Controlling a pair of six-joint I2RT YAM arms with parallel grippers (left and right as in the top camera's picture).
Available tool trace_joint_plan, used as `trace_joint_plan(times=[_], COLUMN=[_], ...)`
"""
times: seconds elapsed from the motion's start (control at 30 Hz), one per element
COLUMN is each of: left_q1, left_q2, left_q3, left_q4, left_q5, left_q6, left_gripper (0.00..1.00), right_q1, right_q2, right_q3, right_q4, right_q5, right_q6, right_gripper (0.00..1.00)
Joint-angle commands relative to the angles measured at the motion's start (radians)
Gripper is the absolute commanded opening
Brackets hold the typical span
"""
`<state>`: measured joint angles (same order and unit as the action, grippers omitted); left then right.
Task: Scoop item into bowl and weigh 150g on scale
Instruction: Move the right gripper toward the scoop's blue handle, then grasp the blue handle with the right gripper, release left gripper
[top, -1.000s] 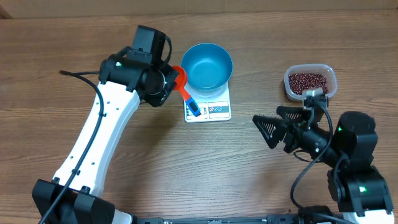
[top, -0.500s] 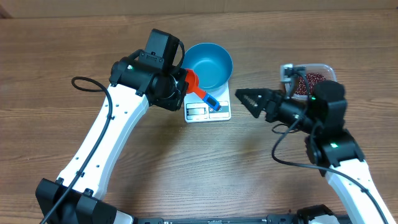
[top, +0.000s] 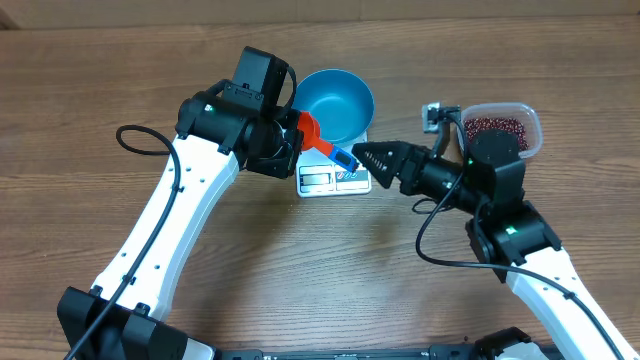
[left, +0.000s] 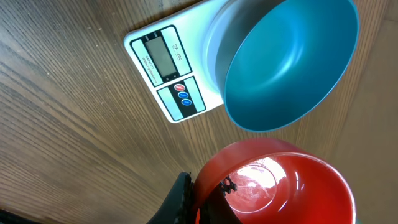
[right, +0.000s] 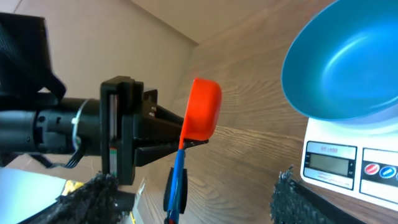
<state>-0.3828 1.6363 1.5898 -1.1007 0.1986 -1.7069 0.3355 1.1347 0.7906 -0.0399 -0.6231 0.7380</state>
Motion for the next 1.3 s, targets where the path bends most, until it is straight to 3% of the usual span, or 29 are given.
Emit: trace_joint_plan(times=[0.0,0.27,0.6,1.27], left_q1=[-0.029,-0.075,-0.084,-0.102], left_q2=[-0.02,-0.02,-0.02,-0.02], left_q3=[-0.005,-0.005,-0.005,-0.005], left_q4=[-0.002,-0.002,-0.002,0.0], left_q5=[0.0,-0.026,-0.021,-0.014], left_q6=[-0.023,-0.046,-0.052,-0.055], left_gripper=[0.04,0.04,0.04,0.04], right_q1=[0.048,0.13,0.143,0.175], right_q2=[0.008,0.045,0.064,0.117], right_q3=[0.026,0.026,0.026,0.026], right_q4=[0.006,0.018,0.053,0.108], right_q5=[0.096,0.204,0.203,0.204], right_q6=[0.06,0.13,0.139,0.179], right_gripper=[0.79,0.64,0.41,0.26])
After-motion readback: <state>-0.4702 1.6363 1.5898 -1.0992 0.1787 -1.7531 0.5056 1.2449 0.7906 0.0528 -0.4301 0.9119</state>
